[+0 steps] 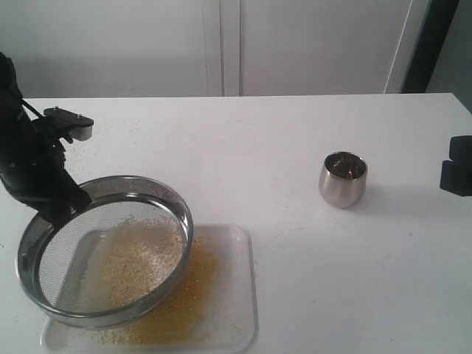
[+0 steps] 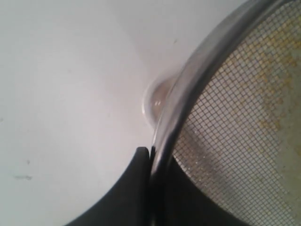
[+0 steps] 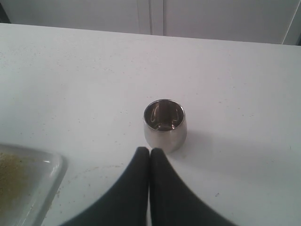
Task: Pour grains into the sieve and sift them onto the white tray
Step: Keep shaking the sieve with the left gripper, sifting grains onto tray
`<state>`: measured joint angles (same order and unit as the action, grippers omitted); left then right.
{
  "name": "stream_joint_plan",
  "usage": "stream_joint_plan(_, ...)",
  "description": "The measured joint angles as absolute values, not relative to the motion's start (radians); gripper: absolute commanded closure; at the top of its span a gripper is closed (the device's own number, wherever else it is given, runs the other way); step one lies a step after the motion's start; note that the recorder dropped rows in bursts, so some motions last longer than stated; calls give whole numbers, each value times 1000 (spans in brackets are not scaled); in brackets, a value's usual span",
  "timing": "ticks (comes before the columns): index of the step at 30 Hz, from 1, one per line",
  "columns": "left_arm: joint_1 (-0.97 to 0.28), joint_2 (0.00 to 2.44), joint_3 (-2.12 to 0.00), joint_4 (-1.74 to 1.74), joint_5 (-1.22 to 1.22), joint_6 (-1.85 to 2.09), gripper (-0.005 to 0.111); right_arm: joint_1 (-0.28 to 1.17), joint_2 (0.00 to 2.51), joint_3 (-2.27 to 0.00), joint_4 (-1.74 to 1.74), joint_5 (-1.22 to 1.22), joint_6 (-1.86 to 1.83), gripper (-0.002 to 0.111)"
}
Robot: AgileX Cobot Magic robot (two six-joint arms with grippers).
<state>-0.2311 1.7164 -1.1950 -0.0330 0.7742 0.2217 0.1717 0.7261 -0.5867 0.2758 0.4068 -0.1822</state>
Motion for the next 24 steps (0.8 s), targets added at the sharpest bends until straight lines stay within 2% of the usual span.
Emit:
stream_joint_plan(3, -219, 1711, -1195, -23, 772, 203, 107, 172, 726, -587, 276, 407, -182, 108)
stream_joint_plan(6, -302, 1714, -1195, -40, 711, 179, 107, 172, 726, -587, 276, 408, -182, 108)
stream_joint_plan(10, -250, 1717, -1195, -84, 736, 192, 107, 172, 724, -587, 276, 408, -182, 108)
stream_joint_plan(13, -304, 1717, -1195, -149, 725, 222, 107, 172, 724, -587, 276, 408, -182, 108)
stream_joint_plan(16, -280, 1717, -1195, -77, 756, 185, 107, 172, 723, -587, 276, 408, -182, 108)
stream_joint_plan(24, -312, 1715, -1195, -90, 756, 229, 107, 172, 723, -587, 276, 408, -182, 108)
